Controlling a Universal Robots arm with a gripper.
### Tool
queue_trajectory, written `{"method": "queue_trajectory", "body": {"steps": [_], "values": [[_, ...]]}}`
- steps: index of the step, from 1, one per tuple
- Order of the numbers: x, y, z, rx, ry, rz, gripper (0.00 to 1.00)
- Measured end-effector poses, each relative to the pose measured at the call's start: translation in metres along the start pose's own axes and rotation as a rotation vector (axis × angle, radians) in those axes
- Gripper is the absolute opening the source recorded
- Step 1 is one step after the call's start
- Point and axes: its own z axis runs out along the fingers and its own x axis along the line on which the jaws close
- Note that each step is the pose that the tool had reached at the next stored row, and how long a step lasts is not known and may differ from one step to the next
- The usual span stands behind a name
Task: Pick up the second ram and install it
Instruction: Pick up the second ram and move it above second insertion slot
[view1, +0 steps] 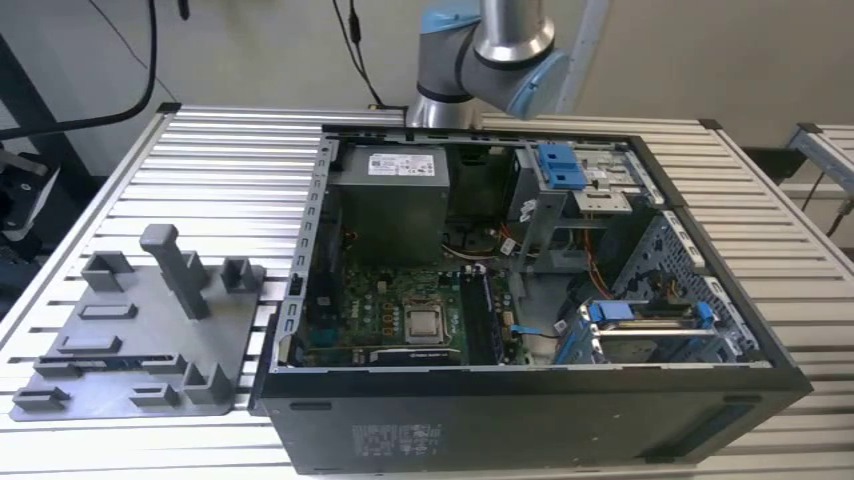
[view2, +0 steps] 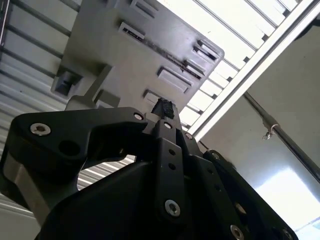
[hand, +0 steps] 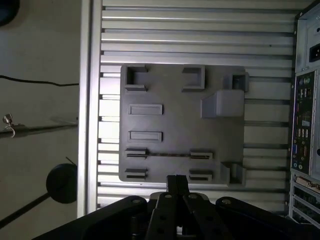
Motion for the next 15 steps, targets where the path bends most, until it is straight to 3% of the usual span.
{"method": "queue_trajectory", "body": {"steps": [8,15], "values": [[0.0,0.0,0.0,0.001,0.0021,-0.045,0.11],[0.0,0.0,0.0001,0.0027,0.0058,-0.13,0.11]]}}
